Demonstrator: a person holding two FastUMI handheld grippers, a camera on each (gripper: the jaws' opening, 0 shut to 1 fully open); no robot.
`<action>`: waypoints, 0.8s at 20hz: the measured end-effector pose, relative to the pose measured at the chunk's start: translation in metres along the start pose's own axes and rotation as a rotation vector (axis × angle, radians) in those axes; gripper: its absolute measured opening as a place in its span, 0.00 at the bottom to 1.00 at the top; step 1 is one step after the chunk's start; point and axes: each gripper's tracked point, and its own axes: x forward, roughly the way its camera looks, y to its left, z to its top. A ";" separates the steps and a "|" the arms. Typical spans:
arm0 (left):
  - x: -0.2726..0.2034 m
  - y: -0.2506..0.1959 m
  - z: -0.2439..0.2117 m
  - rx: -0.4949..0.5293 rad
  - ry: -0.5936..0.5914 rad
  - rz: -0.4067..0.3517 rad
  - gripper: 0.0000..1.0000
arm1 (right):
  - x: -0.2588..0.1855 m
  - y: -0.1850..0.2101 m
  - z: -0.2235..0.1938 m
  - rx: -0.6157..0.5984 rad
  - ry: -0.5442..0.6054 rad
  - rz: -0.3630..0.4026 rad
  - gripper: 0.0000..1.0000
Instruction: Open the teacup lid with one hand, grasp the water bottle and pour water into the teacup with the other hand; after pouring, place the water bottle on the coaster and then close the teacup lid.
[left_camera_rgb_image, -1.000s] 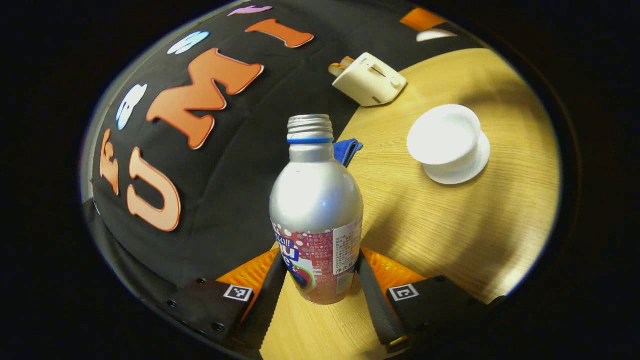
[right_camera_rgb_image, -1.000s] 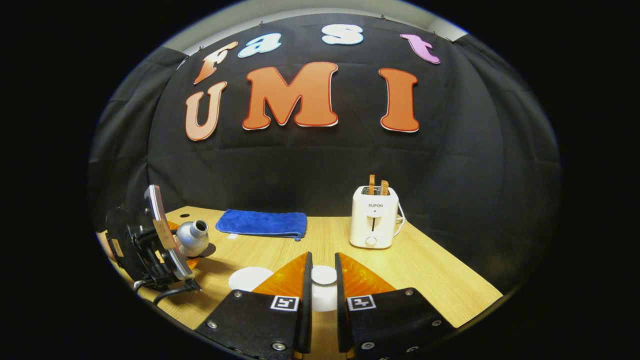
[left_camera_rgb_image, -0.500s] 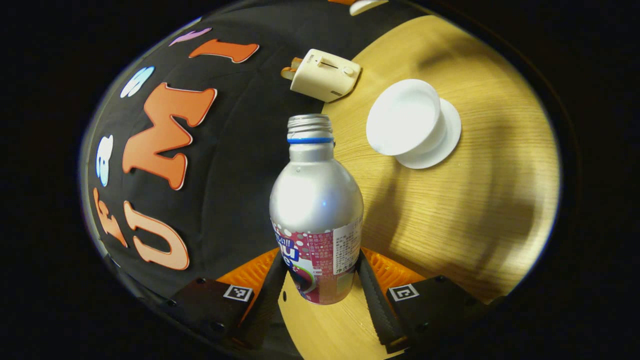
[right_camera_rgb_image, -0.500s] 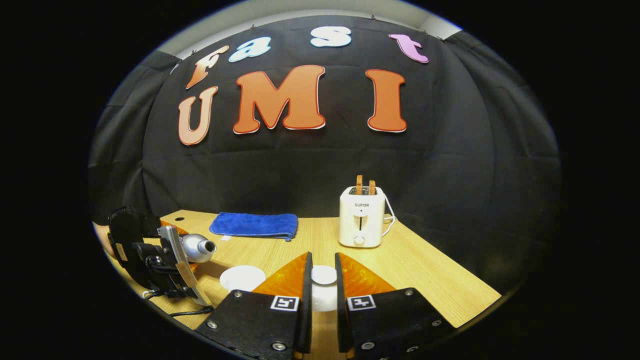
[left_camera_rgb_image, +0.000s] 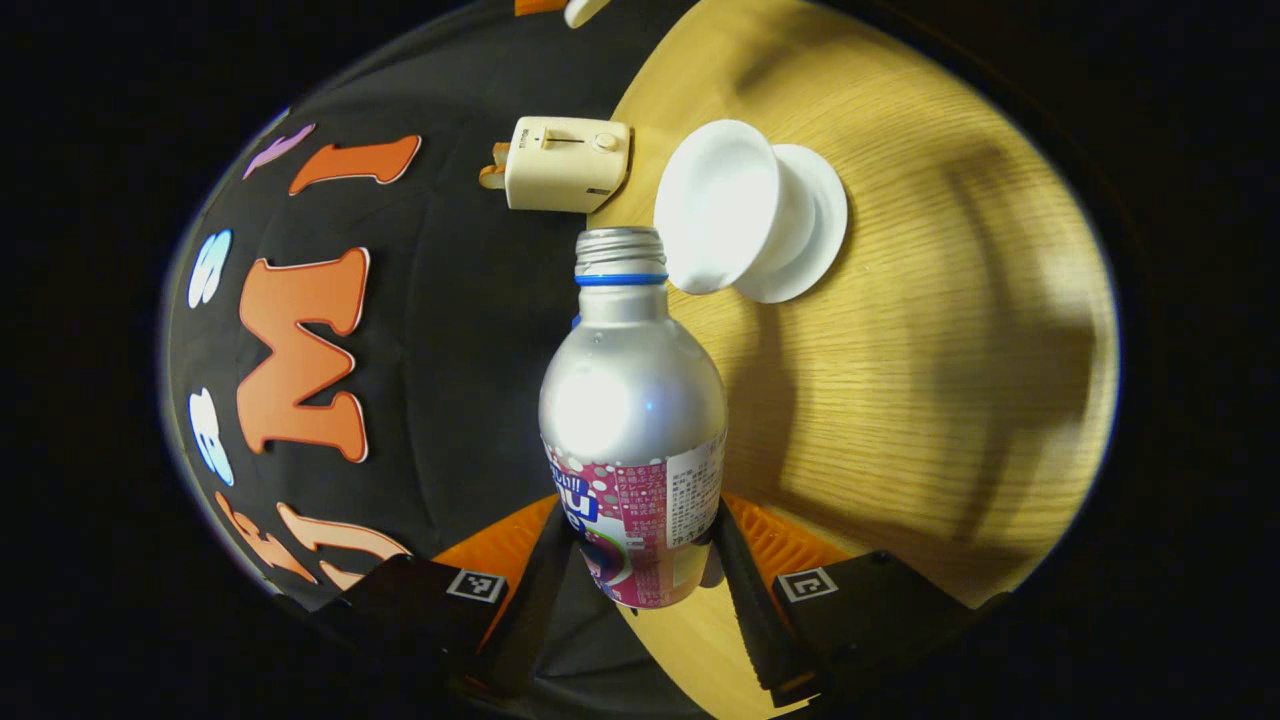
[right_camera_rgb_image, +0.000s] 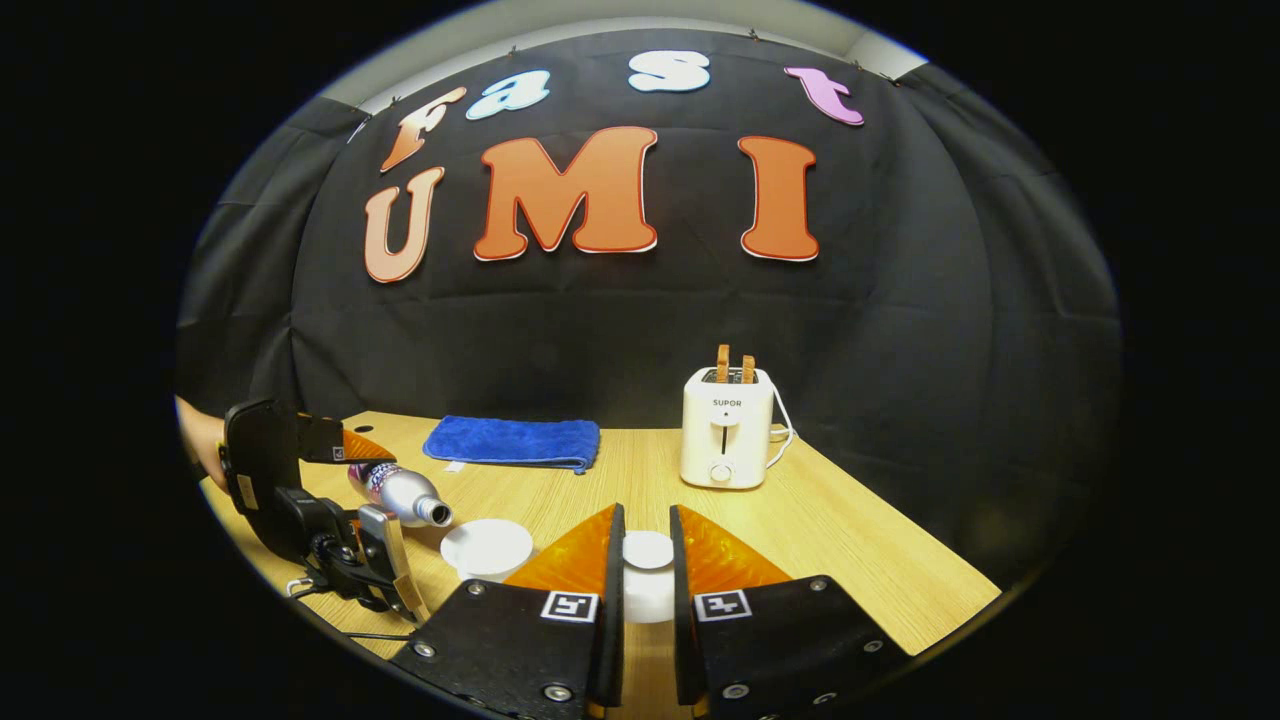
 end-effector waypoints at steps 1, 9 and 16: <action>0.000 0.001 0.000 0.025 0.004 -0.004 0.84 | 0.000 0.000 -0.001 -0.001 0.000 0.000 0.21; -0.002 0.008 -0.003 0.166 0.035 -0.031 0.84 | -0.003 -0.008 -0.007 0.003 0.009 -0.008 0.21; 0.000 0.019 -0.007 0.280 0.064 -0.044 0.84 | -0.004 -0.011 -0.008 0.000 0.008 -0.006 0.17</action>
